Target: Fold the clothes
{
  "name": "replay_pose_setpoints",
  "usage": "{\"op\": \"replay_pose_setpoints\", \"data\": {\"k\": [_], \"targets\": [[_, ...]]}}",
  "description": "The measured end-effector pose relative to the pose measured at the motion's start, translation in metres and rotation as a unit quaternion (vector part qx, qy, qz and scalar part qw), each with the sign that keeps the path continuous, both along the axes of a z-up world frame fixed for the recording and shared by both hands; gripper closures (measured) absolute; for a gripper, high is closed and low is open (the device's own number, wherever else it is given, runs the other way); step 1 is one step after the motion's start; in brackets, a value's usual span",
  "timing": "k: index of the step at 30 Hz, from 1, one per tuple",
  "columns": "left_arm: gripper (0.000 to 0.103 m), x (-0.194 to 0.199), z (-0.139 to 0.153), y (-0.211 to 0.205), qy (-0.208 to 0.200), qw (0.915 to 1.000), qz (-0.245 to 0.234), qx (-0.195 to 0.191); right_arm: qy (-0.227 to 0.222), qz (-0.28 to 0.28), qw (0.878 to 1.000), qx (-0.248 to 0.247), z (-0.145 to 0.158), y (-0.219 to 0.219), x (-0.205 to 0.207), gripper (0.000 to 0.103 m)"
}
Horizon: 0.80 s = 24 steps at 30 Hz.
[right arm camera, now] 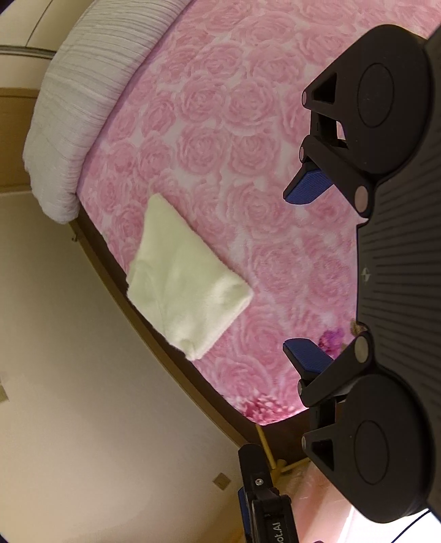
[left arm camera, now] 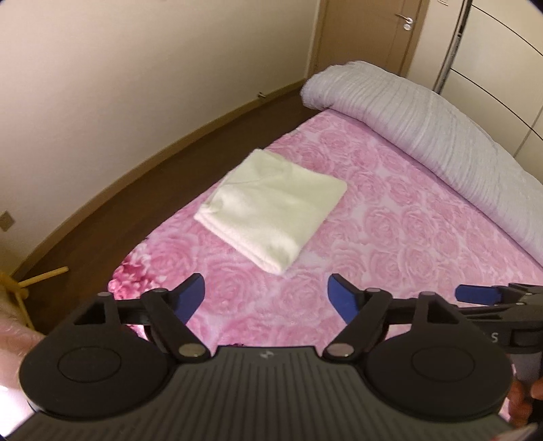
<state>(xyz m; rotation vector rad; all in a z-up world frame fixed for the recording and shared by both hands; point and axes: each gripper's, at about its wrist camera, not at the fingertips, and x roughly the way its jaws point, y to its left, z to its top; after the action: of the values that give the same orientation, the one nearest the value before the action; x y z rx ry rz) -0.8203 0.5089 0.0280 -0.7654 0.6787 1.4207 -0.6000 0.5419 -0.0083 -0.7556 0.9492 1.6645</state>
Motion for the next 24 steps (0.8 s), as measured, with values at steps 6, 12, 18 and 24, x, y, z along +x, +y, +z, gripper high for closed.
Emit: {"op": "replay_pose_setpoints", "data": {"k": [6,12,18,24], "targets": [[0.012,0.020,0.001,-0.023,0.025,0.9993,0.023,0.012,-0.011,0.011,1.000,0.003,0.006,-0.015,0.015,0.014],[0.007,0.036,-0.004,-0.039,0.031,0.9987,0.036,0.017,-0.023,0.016,1.000,0.001,0.011,-0.021,0.026,0.014],[0.002,0.048,-0.007,-0.044,0.032,0.9979,0.053,0.019,-0.028,0.025,0.999,-0.003,0.011,-0.020,0.034,0.014],[0.001,0.057,-0.013,-0.044,0.035,0.9968,0.072,0.011,-0.029,0.040,0.999,-0.011,0.004,-0.016,0.038,0.014]]}}
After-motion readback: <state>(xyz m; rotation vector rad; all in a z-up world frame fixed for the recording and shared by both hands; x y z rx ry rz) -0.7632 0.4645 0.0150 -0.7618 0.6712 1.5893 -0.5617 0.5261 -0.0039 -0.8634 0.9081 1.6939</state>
